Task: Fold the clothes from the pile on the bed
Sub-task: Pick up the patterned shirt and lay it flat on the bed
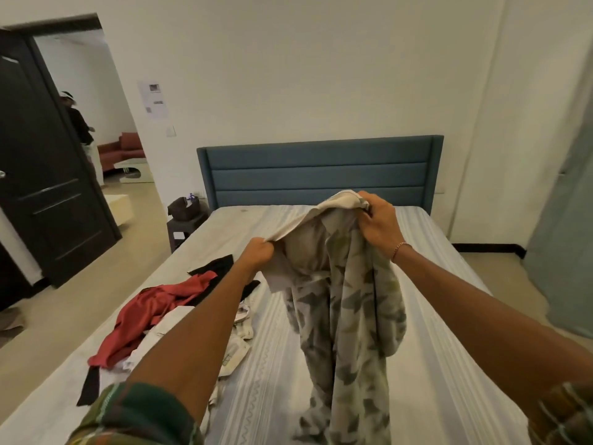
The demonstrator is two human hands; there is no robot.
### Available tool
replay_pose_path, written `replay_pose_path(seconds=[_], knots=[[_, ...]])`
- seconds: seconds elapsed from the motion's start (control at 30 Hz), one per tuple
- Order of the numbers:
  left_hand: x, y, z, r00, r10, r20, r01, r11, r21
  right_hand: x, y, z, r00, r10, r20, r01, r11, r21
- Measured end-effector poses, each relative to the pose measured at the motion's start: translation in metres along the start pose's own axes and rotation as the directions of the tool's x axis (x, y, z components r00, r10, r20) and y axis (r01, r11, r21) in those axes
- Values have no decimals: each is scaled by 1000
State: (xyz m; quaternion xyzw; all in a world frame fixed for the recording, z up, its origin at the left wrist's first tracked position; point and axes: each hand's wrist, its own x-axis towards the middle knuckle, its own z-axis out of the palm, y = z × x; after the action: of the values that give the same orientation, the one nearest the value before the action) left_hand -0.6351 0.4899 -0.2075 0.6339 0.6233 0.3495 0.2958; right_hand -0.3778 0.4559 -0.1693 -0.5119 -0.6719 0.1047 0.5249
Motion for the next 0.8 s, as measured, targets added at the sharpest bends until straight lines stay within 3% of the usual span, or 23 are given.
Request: replay_pose_path(seconds=[0.1, 0.17, 0.27, 0.33, 0.4, 0.47, 0.6, 0.73, 0.8], knots=[[-6, 12, 8, 998, -46, -35, 37, 972, -231, 1, 6, -28, 1000, 15, -1, -16, 998, -67], [-5, 25, 6, 997, -13, -77, -11, 953, -302, 2, 14, -43, 1000, -4, 2, 4, 987, -163], [2, 43, -6, 991, 116, -62, -124, 979, -159, 10, 24, -67, 995, 78, -60, -92, 953, -289], [7, 53, -22, 980, 191, 56, -192, 981, 16, 17, 29, -85, 986, 120, -113, -152, 926, -346], [10, 68, -37, 952, 256, 167, -292, 921, 257, 21, 37, -106, 991, 78, -107, -117, 893, -435], [10, 86, -47, 919, 287, 270, -379, 831, 407, 22, 48, -121, 998, 52, -27, -59, 871, -488], [18, 111, -63, 878, 276, 392, -474, 619, 626, 17, 54, -147, 970, 106, 217, -6, 909, -416], [27, 115, -78, 864, 310, 396, -503, 505, 702, 14, 56, -163, 911, 99, 400, 115, 872, -476], [26, 113, -79, 846, 415, 335, -517, 487, 704, 14, 58, -163, 903, 88, 420, 142, 862, -486]])
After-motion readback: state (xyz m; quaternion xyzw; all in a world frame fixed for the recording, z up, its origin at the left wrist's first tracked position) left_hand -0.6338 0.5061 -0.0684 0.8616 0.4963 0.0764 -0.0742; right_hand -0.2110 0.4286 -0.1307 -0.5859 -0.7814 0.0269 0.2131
